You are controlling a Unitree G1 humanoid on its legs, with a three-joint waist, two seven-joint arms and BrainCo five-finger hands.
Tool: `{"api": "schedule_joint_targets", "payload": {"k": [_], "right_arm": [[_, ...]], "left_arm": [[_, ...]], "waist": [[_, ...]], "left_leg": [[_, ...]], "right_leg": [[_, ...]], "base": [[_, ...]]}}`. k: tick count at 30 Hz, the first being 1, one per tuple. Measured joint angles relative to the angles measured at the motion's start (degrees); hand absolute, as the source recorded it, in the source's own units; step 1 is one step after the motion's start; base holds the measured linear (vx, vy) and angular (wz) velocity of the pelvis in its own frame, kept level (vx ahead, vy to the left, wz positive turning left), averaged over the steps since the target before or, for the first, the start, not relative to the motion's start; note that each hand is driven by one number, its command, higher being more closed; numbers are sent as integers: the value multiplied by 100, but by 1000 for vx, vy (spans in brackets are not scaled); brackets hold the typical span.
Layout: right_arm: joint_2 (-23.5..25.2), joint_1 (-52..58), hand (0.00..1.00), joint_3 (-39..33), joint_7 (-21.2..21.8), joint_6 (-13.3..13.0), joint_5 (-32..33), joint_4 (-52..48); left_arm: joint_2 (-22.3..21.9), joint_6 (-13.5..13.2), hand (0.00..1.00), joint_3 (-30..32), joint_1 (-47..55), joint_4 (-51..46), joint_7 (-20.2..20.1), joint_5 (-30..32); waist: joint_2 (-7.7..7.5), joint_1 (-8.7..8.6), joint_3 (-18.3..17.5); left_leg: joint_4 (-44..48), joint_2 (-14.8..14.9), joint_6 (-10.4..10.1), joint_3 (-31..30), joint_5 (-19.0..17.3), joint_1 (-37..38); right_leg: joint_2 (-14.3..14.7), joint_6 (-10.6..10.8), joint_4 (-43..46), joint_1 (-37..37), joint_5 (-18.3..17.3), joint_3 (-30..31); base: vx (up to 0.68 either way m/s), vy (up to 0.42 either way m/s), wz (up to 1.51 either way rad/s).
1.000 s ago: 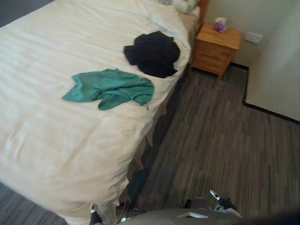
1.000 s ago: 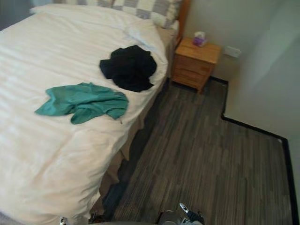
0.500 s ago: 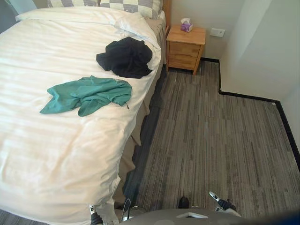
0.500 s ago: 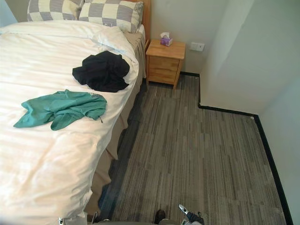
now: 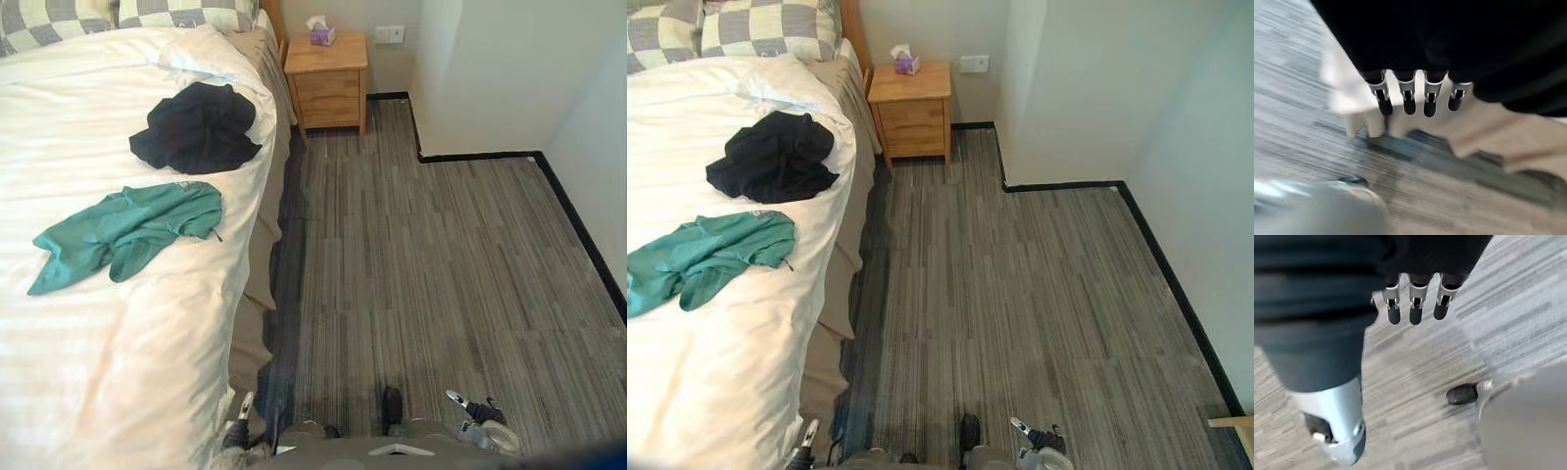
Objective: Tidy the bed and pick cloth on bed and put in laundry
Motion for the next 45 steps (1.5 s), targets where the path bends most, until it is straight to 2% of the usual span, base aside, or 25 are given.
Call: {"api": "schedule_joint_targets", "payload": {"k": [6, 7, 13, 17, 19, 22, 24, 26, 27, 28, 29, 30, 31, 32, 33, 34, 35, 36, 37, 38, 39, 40, 41, 43, 45], "right_arm": [[44, -66, 0, 3, 66, 2, 2, 179], [208, -96, 0, 110, 73, 0, 7, 236], [216, -92, 0, 74, 73, -9, 12, 222], [228, -78, 0, -55, 70, -15, 42, 160], [256, -52, 0, -136, 71, -15, 94, 26], [262, -13, 0, -155, 73, -11, 131, 4], [260, -13, 0, -200, 75, -12, 116, 7], [303, -19, 0, -196, 81, -14, 72, -5], [362, -27, 0, -147, 87, -17, 15, -55], [361, -27, 0, -108, 87, -21, 11, -80], [331, -14, 0, -36, 88, -22, 9, -188], [322, 5, 0, 18, 79, -20, 9, -276], [312, -13, 0, 58, 75, -22, 9, -302], [294, -19, 0, 111, 72, -21, 8, -318], [297, -32, 0, 110, 73, -22, 7, -338], [304, -38, 0, 110, 73, -22, 7, -337], [329, -71, 0, 110, 73, -22, 6, -339], [334, -82, 0, 108, 71, -21, 6, -376], [338, -64, 0, 107, 69, -20, 4, -405], [340, -63, 0, 108, 65, -20, 4, -411], [337, -53, 0, 111, 53, -19, -1, -412], [358, -30, 0, 122, 39, -11, -3, -404], [408, -41, 0, 138, 31, -13, -8, -421], [579, -41, 0, 138, 42, -10, -130, -460], [621, -40, 0, 114, 65, -12, -225, -480]], "left_arm": [[-81, 7, 0, -276, -233, 116, -87, 196], [102, 36, 0, -263, -325, 437, -80, 180], [96, 25, 0, -207, -326, 434, -64, 173], [-20, -17, 0, 281, -325, 374, 75, 138], [-123, -70, 0, 533, -291, 199, 200, 22], [-225, -143, 0, 745, -216, 20, 356, -107], [-280, -189, 0, 807, -201, -76, 444, -3], [-295, -189, 0, 929, -191, -172, 441, 187], [-265, -193, 0, 973, -178, -301, 438, 197], [-278, -199, 0, 1039, -184, -338, 441, 224], [-367, -198, 0, 1182, -204, -484, 447, 276], [-452, -211, 0, 1236, -200, -546, 449, 286], [-451, -216, 0, 1247, -198, -593, 450, 288], [-485, -211, 0, 1215, -200, -681, 455, 298], [-488, -214, 0, 1171, -200, -694, 454, 319], [-482, -216, 0, 1127, -208, -699, 452, 329], [-471, -224, 0, 1079, -216, -740, 439, 389], [-474, -231, 0, 1053, -218, -748, 431, 411], [-473, -233, 0, 1027, -220, -750, 427, 415], [-473, -238, 0, 967, -222, -757, 424, 418], [-469, -240, 0, 911, -224, -756, 424, 426], [-392, -236, 0, 843, -249, -756, 417, 514], [-366, -233, 0, 826, -259, -762, 419, 566], [-310, -180, 0, 811, -280, -798, 381, 574], [-259, -120, 0, 684, -276, -761, 348, 578]], "waist": [[-165, -34, -82], [-507, -179, -185], [-516, -176, -107], [-517, -157, -57], [-491, -48, 46], [-510, 28, 52], [-506, 115, 55], [-554, 150, 81], [-660, 155, 147], [-676, 157, 168], [-602, 153, 221], [-497, 169, 287], [-529, 222, 323], [-503, 325, 297], [-505, 333, 299], [-510, 333, 299], [-539, 342, 316], [-539, 349, 316], [-534, 352, 314], [-523, 365, 308], [-502, 392, 294], [-585, 442, 246], [-625, 422, 240], [-748, 488, 194], [-781, 523, 178]], "left_leg": [[-84, -11, -57, -221, 81, 290], [-321, -64, -44, -581, 113, 378], [-331, -82, -30, -606, 121, 354], [-399, -135, 35, -657, 205, 144], [-404, -159, 52, -767, 224, 36], [-404, -154, 48, -936, 223, -26], [-320, -125, -44, -923, 166, -40], [269, -90, -272, -815, 6, -191], [1257, -33, -372, -643, -77, -538], [1830, 36, -379, -587, -83, -767], [3064, 262, -330, -573, -13, -1243], [3986, 533, -307, -440, 262, -1567], [4335, 647, -264, -327, 296, -1725], [4414, 746, -228, -192, 65, -1839], [4181, 739, -223, -139, -180, -1978], [3964, 710, -229, -137, -241, -2051], [3295, 602, -248, -102, -262, -2106], [2550, 497, -274, -75, -186, -2154], [2192, 455, -254, -58, -91, -2171], [1545, 372, -264, -64, 167, -2209], [1153, 310, -159, -89, 693, -2197], [989, 97, 167, 58, 793, -2033], [996, 70, 232, 142, 752, -2038], [1245, 53, 528, 464, 611, -1952], [1104, -20, 512, 624, 365, -1548]], "right_leg": [[21, 0, -40, 275, 1, -36], [20, 10, -47, 217, -66, -27], [0, 11, -44, 198, -66, -56], [-85, 30, -30, 10, -61, -207], [-128, 52, -8, -17, -83, -350], [-158, 102, -9, -10, -180, -561], [-154, 91, -8, 19, -245, -597], [-191, 88, -8, 174, -388, -599], [-267, 93, 9, 278, -512, -601], [-288, 58, 59, 305, -592, -605], [-260, 9, 242, 350, -757, -615], [-215, -50, 367, 480, -889, -564], [-222, -74, 411, 538, -950, -499], [-284, -65, 539, 575, -1060, -348], [-385, -53, 587, 603, -1098, -279], [-451, -29, 591, 599, -1095, -259], [-606, 122, 620, 590, -1126, -169], [-751, 239, 633, 599, -1199, -120], [-811, 298, 637, 610, -1237, -91], [-931, 435, 647, 635, -1324, -47], [-1003, 581, 646, 675, -1413, -6], [-1177, 658, 643, 702, -1460, 28], [-1216, 628, 651, 687, -1431, 25], [-1348, 572, 907, 689, -1387, 15], [-1462, 590, 1493, 531, -1371, 177]], "base": [[57, 35, 0], [0, 0, 0], [0, 0, 1], [-1, 16, 16], [18, 33, 26], [61, 29, 37], [115, 27, 24], [128, 25, 15], [42, -22, 7], [42, -46, 2], [91, -25, -7], [127, 17, -12], [211, 72, -37], [256, 97, -51], [270, 99, -51], [319, 158, -38], [323, 201, -27], [270, 177, -24], [242, 186, -19], [276, 227, -18], [449, 351, -22], [398, 286, -14], [395, 237, -14], [394, 182, -21], [351, 157, -60]]}}
